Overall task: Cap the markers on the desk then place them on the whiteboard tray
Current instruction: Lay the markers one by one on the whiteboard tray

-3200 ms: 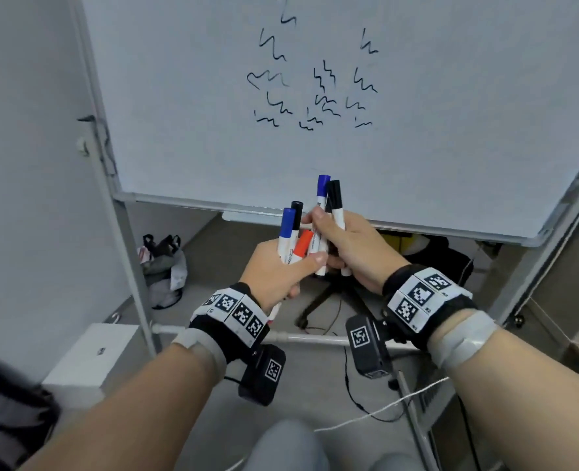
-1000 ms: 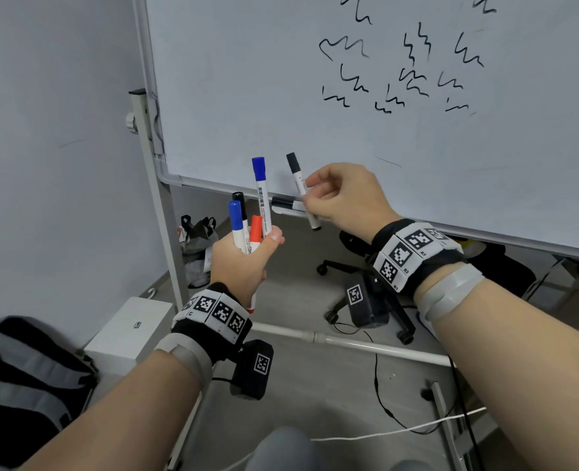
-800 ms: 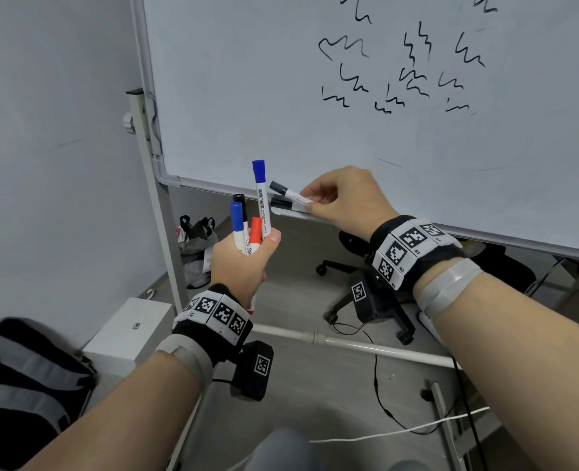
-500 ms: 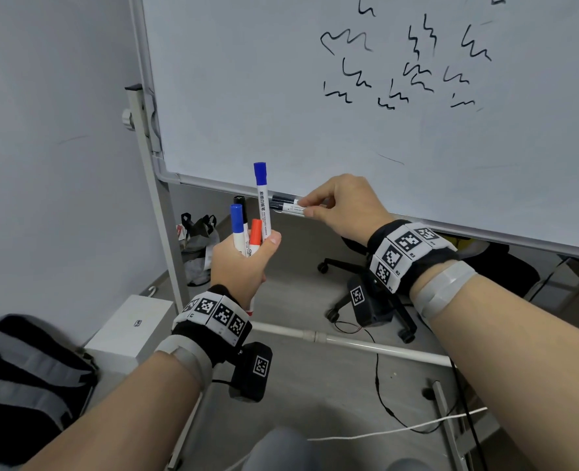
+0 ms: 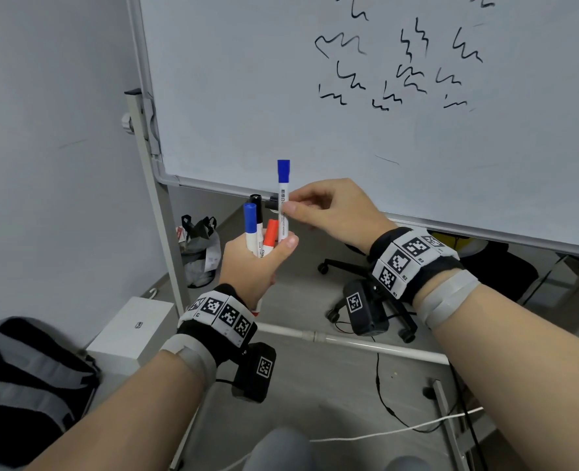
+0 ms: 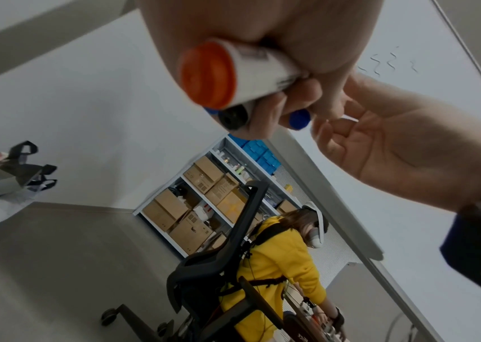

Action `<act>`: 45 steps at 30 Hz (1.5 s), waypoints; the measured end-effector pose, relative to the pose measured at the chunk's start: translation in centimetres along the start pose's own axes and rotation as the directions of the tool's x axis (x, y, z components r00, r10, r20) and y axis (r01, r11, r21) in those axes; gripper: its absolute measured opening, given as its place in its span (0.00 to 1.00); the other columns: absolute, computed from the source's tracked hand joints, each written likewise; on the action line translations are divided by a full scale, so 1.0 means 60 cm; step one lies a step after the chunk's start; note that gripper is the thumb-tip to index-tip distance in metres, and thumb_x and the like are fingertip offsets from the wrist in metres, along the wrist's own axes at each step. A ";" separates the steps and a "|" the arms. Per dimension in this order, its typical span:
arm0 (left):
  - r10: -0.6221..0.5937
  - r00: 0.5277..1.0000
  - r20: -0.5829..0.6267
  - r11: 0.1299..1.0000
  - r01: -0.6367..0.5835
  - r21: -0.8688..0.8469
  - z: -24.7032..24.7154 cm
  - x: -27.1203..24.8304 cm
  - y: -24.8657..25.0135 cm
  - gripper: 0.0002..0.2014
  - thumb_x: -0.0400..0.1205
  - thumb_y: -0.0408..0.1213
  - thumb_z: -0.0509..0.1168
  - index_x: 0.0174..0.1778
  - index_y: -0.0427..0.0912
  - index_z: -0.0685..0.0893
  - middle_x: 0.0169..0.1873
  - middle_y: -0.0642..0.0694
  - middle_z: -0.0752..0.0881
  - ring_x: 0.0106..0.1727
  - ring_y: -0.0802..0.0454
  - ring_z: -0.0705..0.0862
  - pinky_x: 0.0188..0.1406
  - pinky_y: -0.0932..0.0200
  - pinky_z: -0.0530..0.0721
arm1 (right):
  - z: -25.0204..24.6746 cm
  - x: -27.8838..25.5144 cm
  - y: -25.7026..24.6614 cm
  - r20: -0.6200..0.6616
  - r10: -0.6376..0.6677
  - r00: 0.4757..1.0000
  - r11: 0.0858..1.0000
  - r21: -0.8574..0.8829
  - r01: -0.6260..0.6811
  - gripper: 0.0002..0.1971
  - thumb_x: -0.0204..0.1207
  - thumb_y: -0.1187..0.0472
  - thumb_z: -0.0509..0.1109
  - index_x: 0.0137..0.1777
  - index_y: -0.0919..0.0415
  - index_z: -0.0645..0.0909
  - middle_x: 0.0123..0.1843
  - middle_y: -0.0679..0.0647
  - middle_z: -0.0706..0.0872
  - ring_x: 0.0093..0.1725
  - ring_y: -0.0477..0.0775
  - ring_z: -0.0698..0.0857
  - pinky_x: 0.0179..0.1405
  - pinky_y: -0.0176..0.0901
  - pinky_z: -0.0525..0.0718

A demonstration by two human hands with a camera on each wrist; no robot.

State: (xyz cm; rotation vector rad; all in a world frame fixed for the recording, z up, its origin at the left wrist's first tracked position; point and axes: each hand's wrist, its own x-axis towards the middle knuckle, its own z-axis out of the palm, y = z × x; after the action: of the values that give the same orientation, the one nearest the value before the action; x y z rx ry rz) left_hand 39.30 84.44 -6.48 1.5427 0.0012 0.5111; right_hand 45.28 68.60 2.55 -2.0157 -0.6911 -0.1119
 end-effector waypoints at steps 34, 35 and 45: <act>0.142 0.980 -0.138 0.984 -0.126 0.122 0.064 0.022 -0.002 0.15 0.83 0.42 0.70 0.66 0.54 0.83 0.50 0.47 0.84 0.29 0.50 0.83 0.21 0.71 0.80 | -0.151 -0.069 0.092 -0.325 0.098 0.941 0.856 -0.455 -0.246 0.11 0.76 0.61 0.81 0.57 0.50 0.95 0.49 0.50 0.96 0.52 0.51 0.92 0.61 0.41 0.86; 0.143 0.980 -0.137 0.984 -0.127 0.125 0.064 0.022 -0.002 0.15 0.83 0.42 0.70 0.66 0.54 0.84 0.49 0.47 0.84 0.29 0.49 0.83 0.21 0.71 0.80 | -0.151 -0.068 0.095 -0.329 0.109 0.938 0.854 -0.453 -0.258 0.10 0.76 0.60 0.81 0.56 0.49 0.95 0.49 0.49 0.96 0.53 0.51 0.92 0.62 0.43 0.86; 0.133 0.983 -0.124 0.987 -0.119 0.110 0.066 0.019 -0.007 0.13 0.84 0.42 0.70 0.64 0.54 0.85 0.35 0.48 0.81 0.30 0.46 0.83 0.22 0.70 0.80 | -0.152 -0.071 0.103 -0.374 0.154 0.915 0.833 -0.449 -0.324 0.09 0.80 0.60 0.77 0.54 0.46 0.96 0.49 0.46 0.95 0.55 0.52 0.90 0.68 0.54 0.85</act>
State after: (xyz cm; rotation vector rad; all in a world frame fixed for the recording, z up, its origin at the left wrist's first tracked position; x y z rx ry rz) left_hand 41.72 81.08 -6.32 1.6129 0.0316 0.7223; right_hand 46.70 56.98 1.11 -2.4890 -0.1916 -0.5092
